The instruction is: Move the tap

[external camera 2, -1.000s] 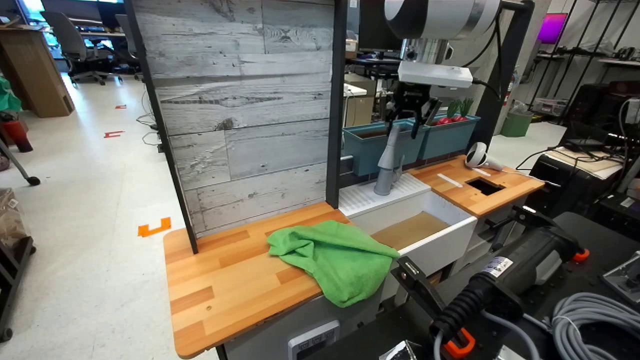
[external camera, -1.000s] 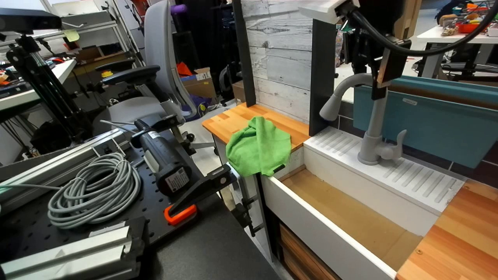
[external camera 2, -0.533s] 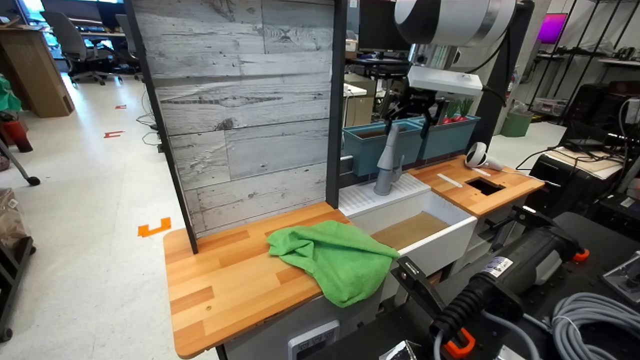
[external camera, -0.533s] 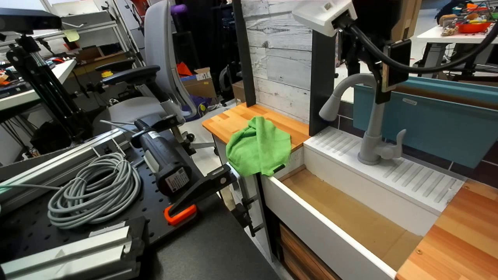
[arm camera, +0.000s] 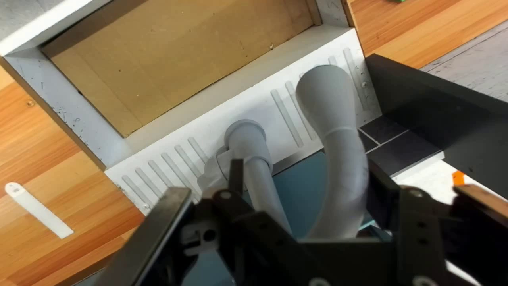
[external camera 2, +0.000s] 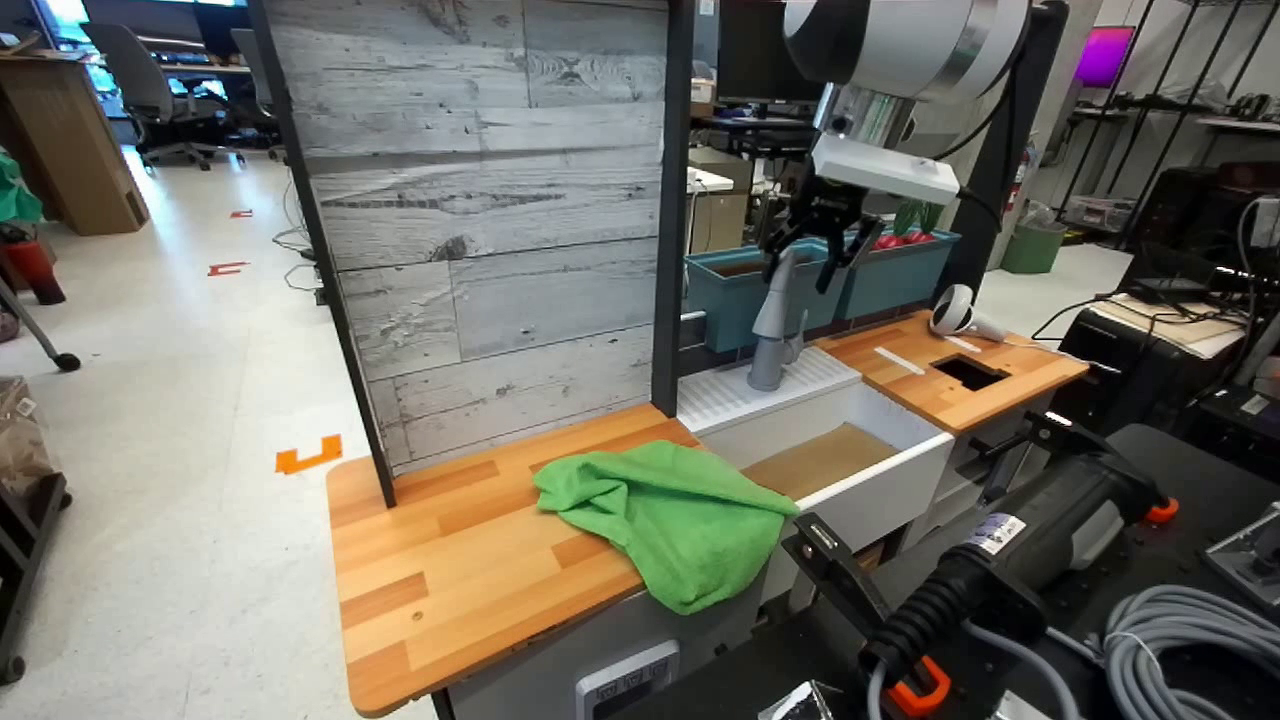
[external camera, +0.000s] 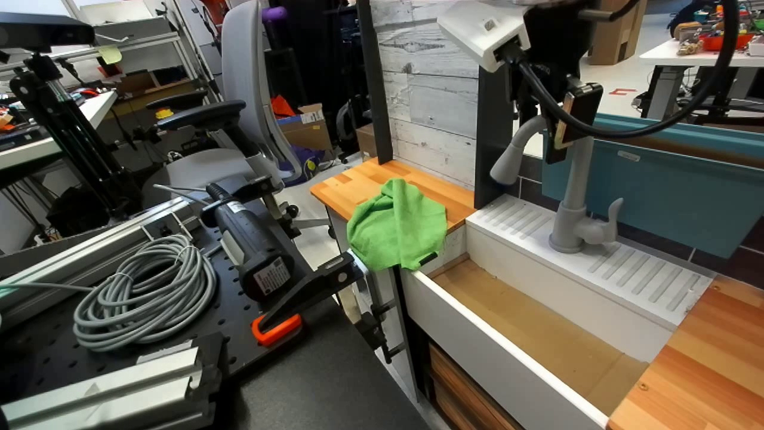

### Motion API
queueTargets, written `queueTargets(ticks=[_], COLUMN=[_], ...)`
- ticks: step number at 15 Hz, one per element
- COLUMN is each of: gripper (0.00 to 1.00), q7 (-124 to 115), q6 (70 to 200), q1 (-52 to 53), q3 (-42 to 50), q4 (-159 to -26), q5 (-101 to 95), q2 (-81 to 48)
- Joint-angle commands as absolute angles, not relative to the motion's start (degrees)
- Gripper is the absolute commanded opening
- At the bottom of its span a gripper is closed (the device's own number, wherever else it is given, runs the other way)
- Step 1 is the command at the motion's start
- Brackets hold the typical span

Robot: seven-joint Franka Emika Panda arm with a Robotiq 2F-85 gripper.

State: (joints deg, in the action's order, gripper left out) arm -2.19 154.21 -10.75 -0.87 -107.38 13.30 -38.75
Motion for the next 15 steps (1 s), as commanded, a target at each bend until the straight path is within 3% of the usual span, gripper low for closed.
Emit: queueTargets(ticks=[1, 7, 8, 15], gripper=[0.42, 0.02, 0.06, 0.06], q7=[0.52, -0.07, -0.12, 3.25], q6=[153.29, 152.18, 151.62, 139.73], q1=[-12.67, -11.23, -10.95, -10.27], q3=[-2.75, -0.33, 0.40, 4.47], q4=[-108.86, -110.00, -110.38, -107.35], q5=[15.31, 13.11, 12.31, 3.61], q2=[-37.15, -35.79, -35.30, -34.14])
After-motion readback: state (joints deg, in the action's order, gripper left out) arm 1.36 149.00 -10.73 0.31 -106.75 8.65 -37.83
